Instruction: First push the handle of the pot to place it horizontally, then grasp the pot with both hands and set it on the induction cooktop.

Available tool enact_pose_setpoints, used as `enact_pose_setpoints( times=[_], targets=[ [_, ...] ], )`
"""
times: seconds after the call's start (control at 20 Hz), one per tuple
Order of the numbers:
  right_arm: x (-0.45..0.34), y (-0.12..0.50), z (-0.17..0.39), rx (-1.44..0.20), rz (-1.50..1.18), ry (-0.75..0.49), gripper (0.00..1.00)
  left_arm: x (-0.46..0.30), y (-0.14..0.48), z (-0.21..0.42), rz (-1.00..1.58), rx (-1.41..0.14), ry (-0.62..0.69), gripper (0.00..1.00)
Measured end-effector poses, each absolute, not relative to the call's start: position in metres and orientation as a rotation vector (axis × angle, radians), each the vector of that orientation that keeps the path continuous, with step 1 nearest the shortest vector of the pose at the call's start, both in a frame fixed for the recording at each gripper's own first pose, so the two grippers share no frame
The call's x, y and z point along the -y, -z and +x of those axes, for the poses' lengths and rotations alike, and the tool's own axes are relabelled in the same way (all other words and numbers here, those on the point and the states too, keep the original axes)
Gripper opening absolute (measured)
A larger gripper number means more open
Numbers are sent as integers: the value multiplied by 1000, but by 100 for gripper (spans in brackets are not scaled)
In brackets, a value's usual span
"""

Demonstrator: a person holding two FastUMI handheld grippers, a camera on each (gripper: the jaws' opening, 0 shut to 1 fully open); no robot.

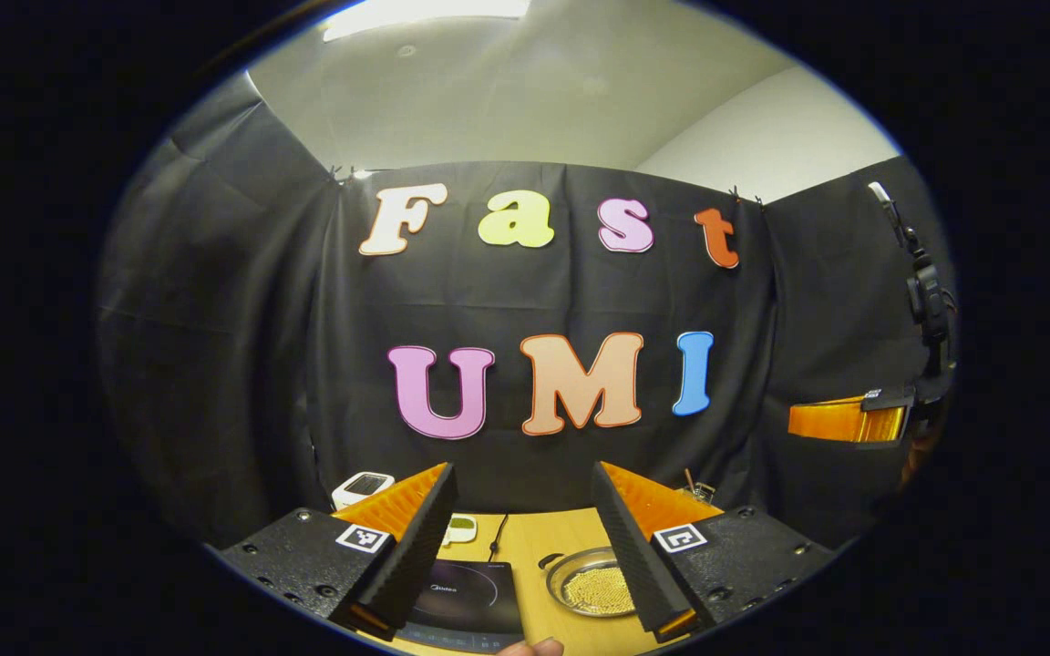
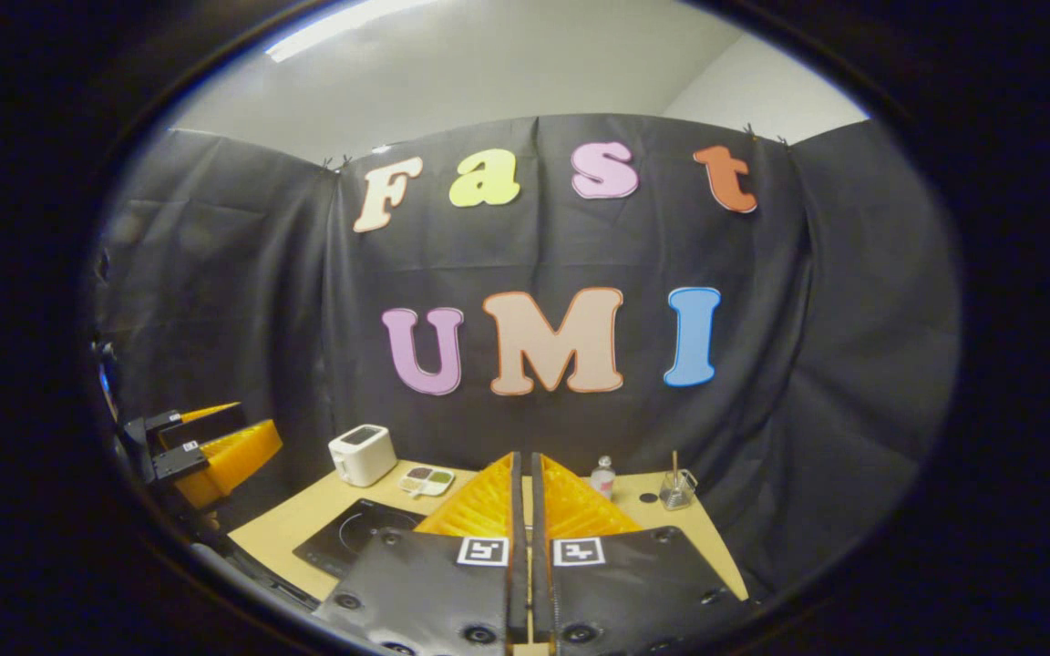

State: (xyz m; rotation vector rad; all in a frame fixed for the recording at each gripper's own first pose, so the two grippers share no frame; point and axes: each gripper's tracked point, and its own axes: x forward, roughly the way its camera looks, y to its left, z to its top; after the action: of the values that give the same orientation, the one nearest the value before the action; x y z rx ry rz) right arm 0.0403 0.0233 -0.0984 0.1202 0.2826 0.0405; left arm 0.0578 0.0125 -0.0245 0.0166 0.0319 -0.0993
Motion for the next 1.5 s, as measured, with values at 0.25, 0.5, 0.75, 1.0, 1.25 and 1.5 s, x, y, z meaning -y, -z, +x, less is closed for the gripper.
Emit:
enact_pose_setpoints(
  times=[0.25, 0.5, 0.75, 1.0, 1.25, 1.5],
  targets=[
    [-19, 149, 54, -384, 149, -74, 4, -12, 56, 84, 6, -107, 62, 87],
    [-12, 198, 77, -446, 170, -162, 0, -3, 71, 117, 27, -147, 24, 90],
    [-7, 261, 90, -527, 204, -287, 0, 13, 78, 142, 61, -196, -25, 90],
    [-7, 325, 89, -616, 194, -404, 0, 34, 88, 150, 105, -240, -62, 90],
    [-20, 390, 62, -717, 146, -555, 0, 45, 96, 147, 157, -287, -112, 93],
    [-36, 441, 39, -813, 137, -682, 3, 55, 100, 146, 188, -310, -129, 92]
  ],
)
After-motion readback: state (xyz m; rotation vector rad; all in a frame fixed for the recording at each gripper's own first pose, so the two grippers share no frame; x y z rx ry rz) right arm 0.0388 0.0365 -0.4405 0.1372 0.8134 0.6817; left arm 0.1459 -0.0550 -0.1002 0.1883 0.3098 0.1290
